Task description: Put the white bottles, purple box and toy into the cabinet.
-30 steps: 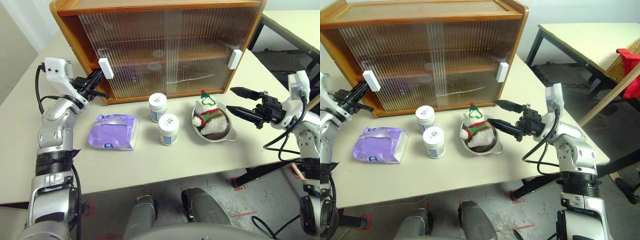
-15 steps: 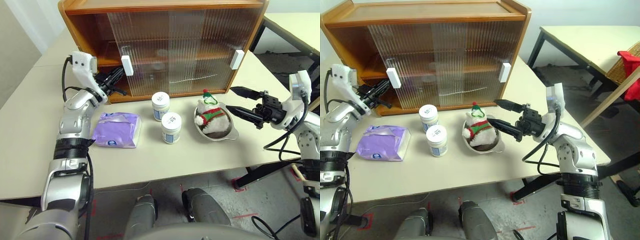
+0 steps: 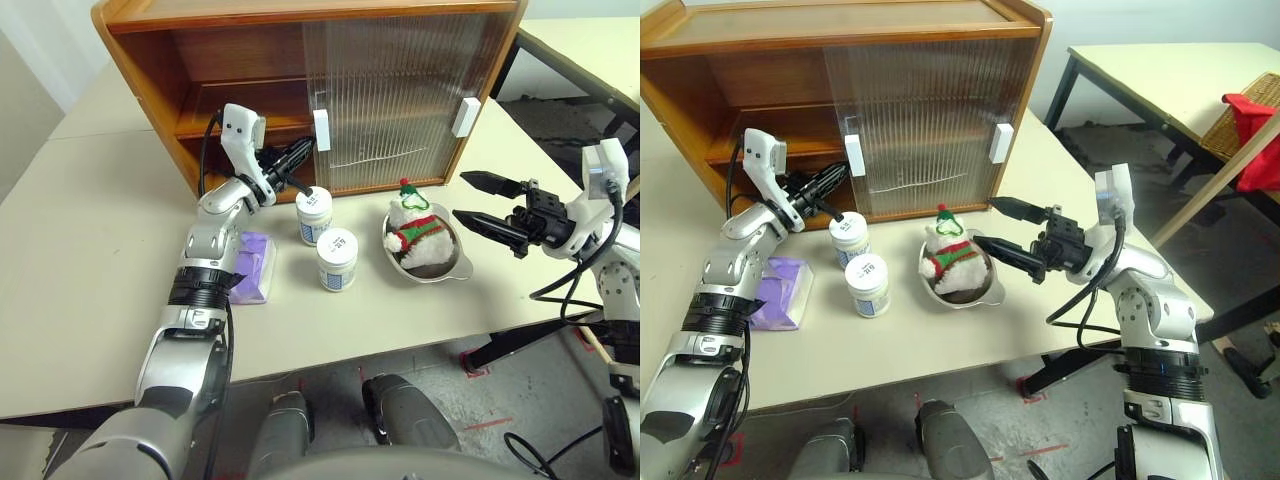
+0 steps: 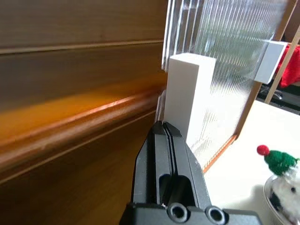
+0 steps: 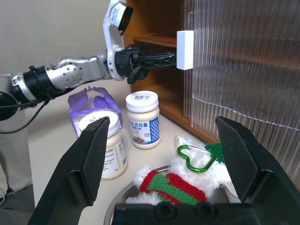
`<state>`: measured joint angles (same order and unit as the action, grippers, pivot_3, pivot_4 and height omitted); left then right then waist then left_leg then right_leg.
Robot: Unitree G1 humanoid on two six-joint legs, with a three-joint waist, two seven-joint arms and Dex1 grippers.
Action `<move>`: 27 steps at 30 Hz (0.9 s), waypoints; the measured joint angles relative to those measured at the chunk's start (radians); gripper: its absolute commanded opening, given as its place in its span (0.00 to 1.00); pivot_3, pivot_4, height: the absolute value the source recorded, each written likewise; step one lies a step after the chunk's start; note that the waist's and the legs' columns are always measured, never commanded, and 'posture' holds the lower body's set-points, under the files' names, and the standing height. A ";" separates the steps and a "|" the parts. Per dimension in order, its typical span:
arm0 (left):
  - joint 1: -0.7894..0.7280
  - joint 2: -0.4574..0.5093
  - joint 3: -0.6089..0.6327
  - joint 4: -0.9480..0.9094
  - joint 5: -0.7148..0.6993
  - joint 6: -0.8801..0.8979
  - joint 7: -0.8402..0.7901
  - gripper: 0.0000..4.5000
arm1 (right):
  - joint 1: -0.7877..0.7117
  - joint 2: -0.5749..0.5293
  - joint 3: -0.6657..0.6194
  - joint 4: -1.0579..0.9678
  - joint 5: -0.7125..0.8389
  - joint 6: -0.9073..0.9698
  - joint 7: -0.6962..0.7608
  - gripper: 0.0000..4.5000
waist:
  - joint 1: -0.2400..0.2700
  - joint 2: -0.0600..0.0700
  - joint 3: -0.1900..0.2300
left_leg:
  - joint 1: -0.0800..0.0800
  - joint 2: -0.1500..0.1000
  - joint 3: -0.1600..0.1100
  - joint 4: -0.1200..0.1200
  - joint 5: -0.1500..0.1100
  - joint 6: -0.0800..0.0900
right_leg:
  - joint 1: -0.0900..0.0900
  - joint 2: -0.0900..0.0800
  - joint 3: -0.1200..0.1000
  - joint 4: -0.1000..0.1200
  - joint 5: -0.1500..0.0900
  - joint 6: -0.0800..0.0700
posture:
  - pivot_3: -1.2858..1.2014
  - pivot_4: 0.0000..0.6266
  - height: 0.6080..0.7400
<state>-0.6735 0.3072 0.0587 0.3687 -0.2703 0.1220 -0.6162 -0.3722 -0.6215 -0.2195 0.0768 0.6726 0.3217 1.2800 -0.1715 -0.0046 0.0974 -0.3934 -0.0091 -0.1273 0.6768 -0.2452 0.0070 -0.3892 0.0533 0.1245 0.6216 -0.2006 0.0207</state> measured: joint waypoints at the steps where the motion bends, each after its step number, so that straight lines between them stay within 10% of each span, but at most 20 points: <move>1: 0.000 0.000 0.000 -0.001 0.000 0.002 -0.001 0.01 | 0.000 0.000 0.000 -0.004 0.003 0.002 0.000 1.00 | -0.002 0.000 0.000 | -0.001 0.000 0.000 0.000 0.000 0.000 | 0.000 0.000 0.000 -0.001 0.001 0.001 | 0.41 0.11 1.00; 10: 0.141 0.073 0.029 -0.224 -0.023 0.101 0.016 0.05 | -0.002 0.004 0.006 -0.023 0.016 0.005 -0.001 1.00 | -0.014 0.000 0.000 | -0.004 -0.002 -0.001 0.001 0.000 0.002 | 0.000 0.000 -0.001 -0.006 0.004 0.004 | 0.41 0.12 1.00; 23: 0.448 0.363 0.371 -0.642 -0.353 0.632 0.036 0.99 | -0.028 0.012 0.031 0.010 0.011 0.005 0.016 1.00 | -0.021 0.001 -0.001 | -0.003 0.011 -0.003 0.000 -0.001 -0.002 | -0.005 0.000 0.001 -0.005 0.008 -0.005 | 0.42 0.12 1.00; 27: 0.684 0.489 0.566 -0.658 -0.476 0.868 -0.008 0.99 | -0.038 0.011 0.038 0.026 0.003 0.002 0.027 1.00 | -0.027 0.009 -0.006 | -0.003 0.016 -0.003 -0.005 -0.002 -0.004 | -0.011 0.000 0.001 -0.004 0.008 -0.013 | 0.43 0.12 1.00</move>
<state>0.0107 0.7962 0.6247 -0.2895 -0.7460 0.9896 -0.6240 -0.4098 -0.6108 -0.1817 0.1030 0.6756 0.3235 1.3070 -0.1983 0.0047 0.0913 -0.3967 0.0068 -0.1306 0.6717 -0.2473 0.0027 -0.3998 0.0529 0.1259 0.6181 -0.1924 0.0078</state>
